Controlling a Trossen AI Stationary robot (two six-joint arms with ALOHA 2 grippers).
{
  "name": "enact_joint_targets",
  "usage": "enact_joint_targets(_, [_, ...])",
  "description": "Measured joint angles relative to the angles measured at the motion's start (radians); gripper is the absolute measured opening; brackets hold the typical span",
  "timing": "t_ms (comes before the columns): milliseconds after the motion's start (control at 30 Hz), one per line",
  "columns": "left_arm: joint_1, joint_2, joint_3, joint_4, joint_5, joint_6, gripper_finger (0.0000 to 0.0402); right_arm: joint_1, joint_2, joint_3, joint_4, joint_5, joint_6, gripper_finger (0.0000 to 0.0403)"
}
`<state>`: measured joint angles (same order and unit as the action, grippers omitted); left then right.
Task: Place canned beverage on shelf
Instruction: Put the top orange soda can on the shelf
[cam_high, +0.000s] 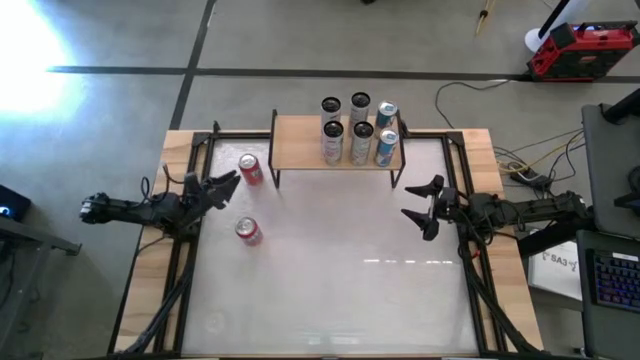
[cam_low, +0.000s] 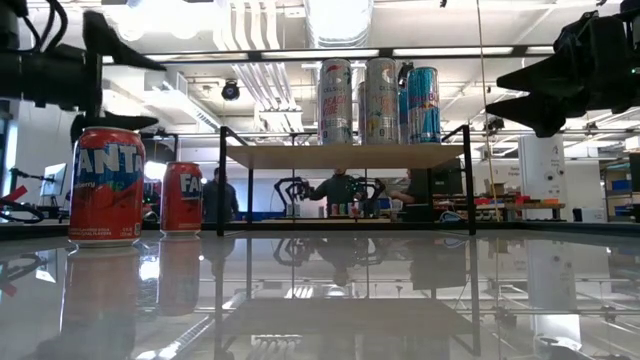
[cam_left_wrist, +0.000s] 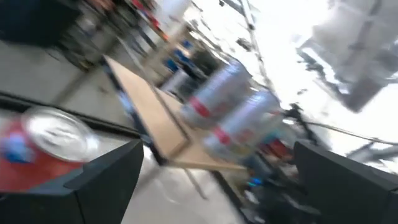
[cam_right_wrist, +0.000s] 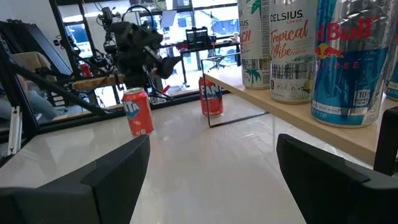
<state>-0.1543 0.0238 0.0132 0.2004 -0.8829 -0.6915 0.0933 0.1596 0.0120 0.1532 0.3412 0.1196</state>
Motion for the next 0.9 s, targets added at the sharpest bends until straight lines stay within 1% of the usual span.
enact_joint_targets(67, [0.0, 0.0, 0.0, 0.015, 0.049, -0.014, 0.0398, 0.0, 0.0, 0.0, 0.0, 0.0, 0.0, 0.0334])
enact_joint_targets(167, [0.0, 0.0, 0.0, 0.061, 0.086, -0.008, 0.0398, 0.0, 0.0, 0.0, 0.0, 0.0, 0.0, 0.0334])
enact_joint_targets(267, [0.0, 0.004, 0.0, 0.114, 0.09, -0.001, 0.0398, 0.0, 0.0, 0.0, 0.0, 0.0, 0.0, 0.0334])
enact_joint_targets(367, [0.0, 0.024, 0.018, 0.117, 0.089, -0.001, 0.0398, 0.0, 0.0, 0.0, 0.0, 0.0, 0.0, 0.0334])
enact_joint_targets(500, [0.0, 0.1, 0.089, 0.101, 0.084, 0.001, 0.0398, 0.0, 0.0, 0.0, 0.0, 0.0, 0.0, 0.0334])
enact_joint_targets(633, [0.0, 0.236, 0.212, 0.086, 0.072, 0.002, 0.0398, 0.0, 0.0, 0.0, 0.0, 0.0, 0.0, 0.0334])
enact_joint_targets(700, [0.0, 0.314, 0.29, 0.024, 0.049, 0.017, 0.0398, 0.0, 0.0, 0.0, 0.0, 0.0, 0.0, 0.0334])
enact_joint_targets(733, [0.0, 0.355, 0.334, -0.032, 0.035, 0.021, 0.0398, 0.0, 0.0, 0.0, 0.0, 0.0, 0.0, 0.0334])
enact_joint_targets(800, [0.0, 0.426, 0.425, -0.175, 0.032, 0.002, 0.0398, 0.0, 0.0, 0.0, 0.0, 0.0, 0.0, 0.0334])
enact_joint_targets(900, [0.0, 0.526, 0.583, -0.45, 0.039, -0.098, 0.0398, 0.0, 0.0, 0.0, 0.0, 0.0, 0.0, 0.0334])
